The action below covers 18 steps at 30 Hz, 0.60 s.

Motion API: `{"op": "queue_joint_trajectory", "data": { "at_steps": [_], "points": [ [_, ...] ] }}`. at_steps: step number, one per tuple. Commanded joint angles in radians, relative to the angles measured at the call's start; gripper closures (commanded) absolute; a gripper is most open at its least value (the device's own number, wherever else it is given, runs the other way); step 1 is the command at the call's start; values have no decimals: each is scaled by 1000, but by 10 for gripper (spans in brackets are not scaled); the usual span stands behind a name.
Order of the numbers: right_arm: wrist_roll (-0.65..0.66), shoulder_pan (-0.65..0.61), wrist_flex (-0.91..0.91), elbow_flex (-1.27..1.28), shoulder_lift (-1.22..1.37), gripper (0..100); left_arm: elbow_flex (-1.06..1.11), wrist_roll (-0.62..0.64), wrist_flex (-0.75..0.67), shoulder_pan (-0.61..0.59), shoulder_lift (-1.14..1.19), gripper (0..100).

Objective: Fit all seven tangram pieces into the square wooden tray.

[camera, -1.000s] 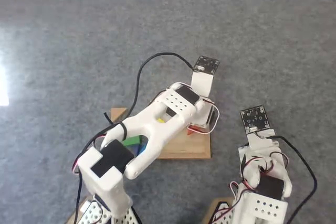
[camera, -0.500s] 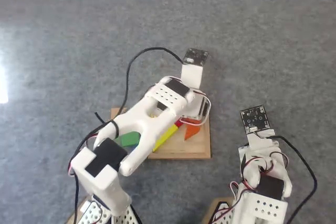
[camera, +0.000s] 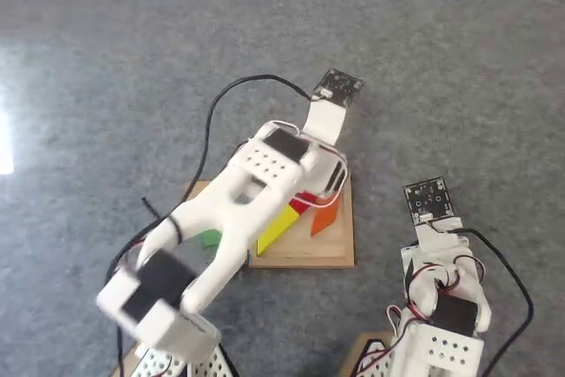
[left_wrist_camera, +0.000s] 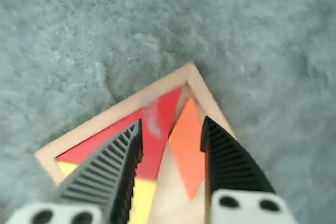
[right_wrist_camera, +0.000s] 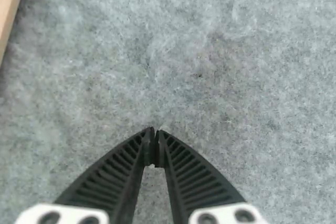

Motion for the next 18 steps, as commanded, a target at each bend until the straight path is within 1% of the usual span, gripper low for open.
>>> {"op": "queue_joint_trajectory", "data": {
  "at_steps": [1,3,6,9,11,12,14,16,18],
  "points": [
    [-2,7,4,18,-13,982,88,-123,20,-32,-227,864],
    [-2,7,4,18,-13,982,171,-160,17,-98,-338,864],
    [-2,7,4,18,-13,982,268,-212,38,-267,-459,863],
    [-2,7,4,18,-13,982,298,-313,161,-408,-486,863],
    [-2,7,4,18,-13,982,302,-400,256,-450,-482,863],
    [-2,5,4,18,-13,982,303,-442,292,-454,-483,863],
    [-2,-15,4,18,-13,982,300,-488,324,-413,-488,866],
    [-2,-22,4,18,-12,982,297,-479,325,-324,-485,866],
    [-2,-18,4,18,-10,982,306,-471,296,-199,-477,866]
  ]
}}
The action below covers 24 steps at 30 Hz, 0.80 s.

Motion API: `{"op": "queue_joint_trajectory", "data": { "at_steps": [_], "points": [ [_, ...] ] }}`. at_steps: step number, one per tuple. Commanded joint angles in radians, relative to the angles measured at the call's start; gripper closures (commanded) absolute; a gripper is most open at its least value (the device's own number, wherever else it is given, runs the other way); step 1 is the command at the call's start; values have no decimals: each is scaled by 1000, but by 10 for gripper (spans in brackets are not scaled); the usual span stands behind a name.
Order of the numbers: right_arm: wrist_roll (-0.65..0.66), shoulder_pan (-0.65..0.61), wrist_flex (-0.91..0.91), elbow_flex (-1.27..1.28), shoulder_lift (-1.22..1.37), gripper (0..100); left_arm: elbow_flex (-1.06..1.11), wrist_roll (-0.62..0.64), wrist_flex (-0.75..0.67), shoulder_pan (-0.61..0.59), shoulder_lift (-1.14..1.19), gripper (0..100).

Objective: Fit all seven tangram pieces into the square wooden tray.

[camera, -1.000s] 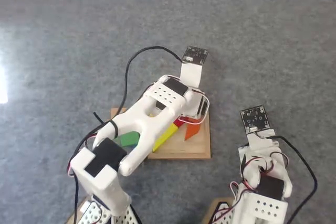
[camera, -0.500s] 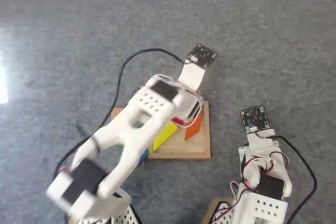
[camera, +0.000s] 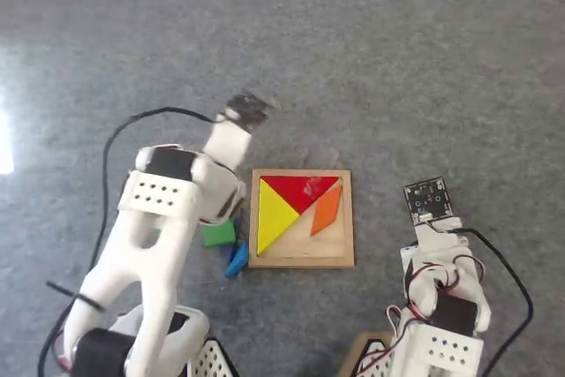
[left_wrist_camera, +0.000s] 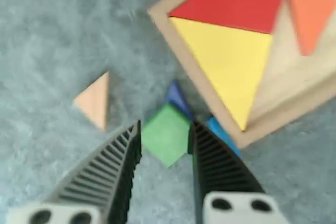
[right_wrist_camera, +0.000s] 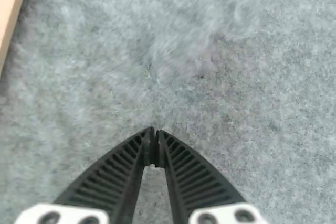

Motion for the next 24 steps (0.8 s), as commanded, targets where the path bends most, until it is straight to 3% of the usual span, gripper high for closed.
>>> {"op": "queue_joint_trajectory", "data": {
  "at_steps": [1,6,17,24],
  "points": [
    [-2,-7,4,18,-10,982,-4,17,-31,209,-28,866],
    [-2,-7,4,18,-10,982,-5,133,-124,420,-15,866],
    [-2,-7,4,18,-10,982,-30,138,-330,471,384,867],
    [-2,-7,4,18,-10,982,-42,164,-371,503,443,867]
  ]
}}
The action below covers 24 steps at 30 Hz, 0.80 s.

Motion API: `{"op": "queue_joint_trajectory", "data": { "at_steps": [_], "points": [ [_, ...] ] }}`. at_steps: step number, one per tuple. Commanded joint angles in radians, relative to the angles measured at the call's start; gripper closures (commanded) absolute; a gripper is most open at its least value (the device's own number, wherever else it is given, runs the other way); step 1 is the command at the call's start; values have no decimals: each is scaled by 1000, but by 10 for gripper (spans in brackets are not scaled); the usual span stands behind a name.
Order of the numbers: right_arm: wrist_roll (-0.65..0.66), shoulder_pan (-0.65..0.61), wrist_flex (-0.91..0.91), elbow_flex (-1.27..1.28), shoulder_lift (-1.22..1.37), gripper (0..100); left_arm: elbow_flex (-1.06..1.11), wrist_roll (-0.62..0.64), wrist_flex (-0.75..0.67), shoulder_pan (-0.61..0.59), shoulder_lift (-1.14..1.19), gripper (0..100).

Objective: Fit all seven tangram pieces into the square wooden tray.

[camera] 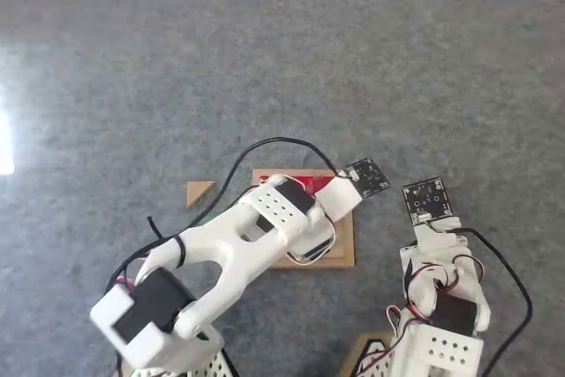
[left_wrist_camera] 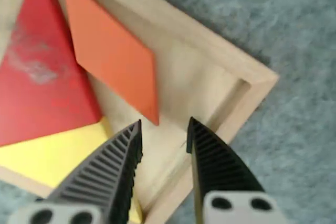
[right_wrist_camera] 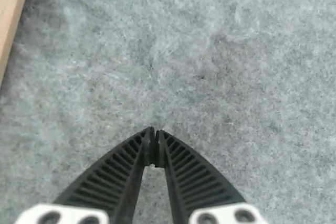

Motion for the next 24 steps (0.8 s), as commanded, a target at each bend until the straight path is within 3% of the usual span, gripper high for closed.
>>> {"op": "queue_joint_trajectory", "data": {
  "at_steps": [1,16,24],
  "points": [
    [-2,-7,4,18,-10,982,-54,21,-25,11,14,867],
    [-2,-7,4,18,-10,982,-346,23,38,3,241,867],
    [-2,-7,4,18,-10,982,-384,12,87,3,167,867]
  ]
}}
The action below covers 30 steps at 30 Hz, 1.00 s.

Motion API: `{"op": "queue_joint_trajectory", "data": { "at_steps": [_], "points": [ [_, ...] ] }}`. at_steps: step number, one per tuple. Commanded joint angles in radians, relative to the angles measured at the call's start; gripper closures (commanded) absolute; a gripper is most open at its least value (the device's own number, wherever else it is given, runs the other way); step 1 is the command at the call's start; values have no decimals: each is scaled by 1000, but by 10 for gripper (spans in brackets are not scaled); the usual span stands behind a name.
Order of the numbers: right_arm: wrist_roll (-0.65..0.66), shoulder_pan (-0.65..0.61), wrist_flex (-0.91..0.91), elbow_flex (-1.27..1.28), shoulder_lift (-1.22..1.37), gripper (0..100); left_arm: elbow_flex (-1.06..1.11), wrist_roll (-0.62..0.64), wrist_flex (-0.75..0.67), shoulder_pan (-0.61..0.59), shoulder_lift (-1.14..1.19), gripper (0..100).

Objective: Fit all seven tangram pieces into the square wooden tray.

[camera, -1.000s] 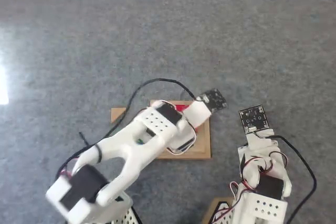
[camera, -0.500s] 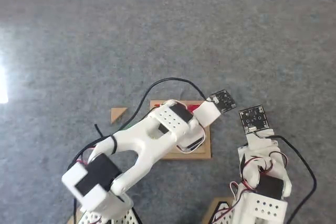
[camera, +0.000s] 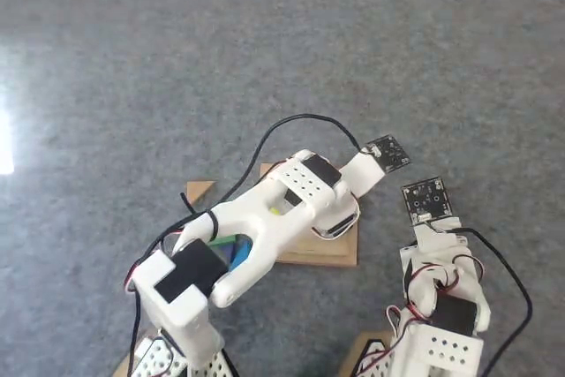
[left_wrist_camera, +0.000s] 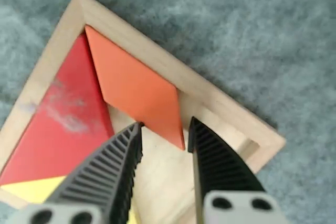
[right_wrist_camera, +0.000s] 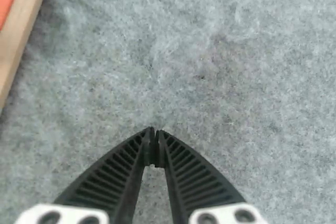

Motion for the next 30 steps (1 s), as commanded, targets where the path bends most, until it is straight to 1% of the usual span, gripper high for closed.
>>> {"op": "queue_joint_trajectory", "data": {
  "at_steps": [1,5,8,10,14,17,19,22,24,27,30],
  "points": [
    [-2,-7,4,18,-10,982,-45,-3,34,3,-104,867],
    [-2,-7,4,18,-10,982,-45,5,115,-2,-238,863],
    [-2,-7,4,18,-10,982,-44,8,163,-58,-328,862],
    [-2,-7,4,18,-10,982,-44,8,195,-144,-381,862],
    [-2,-7,4,18,-10,982,-42,-8,244,-420,-436,862],
    [-2,-7,4,18,-10,982,-36,-92,267,-605,-437,862],
    [-2,-10,4,18,-10,982,16,-143,242,-672,-437,862],
    [-2,-10,4,18,-10,982,127,-180,172,-717,-437,861],
    [0,-8,4,18,-10,982,196,-147,103,-736,-437,844],
    [0,-8,4,18,-10,982,265,-32,26,-767,-437,795],
    [0,-7,4,18,-10,982,291,-60,-2,-783,-437,805]
  ]
}}
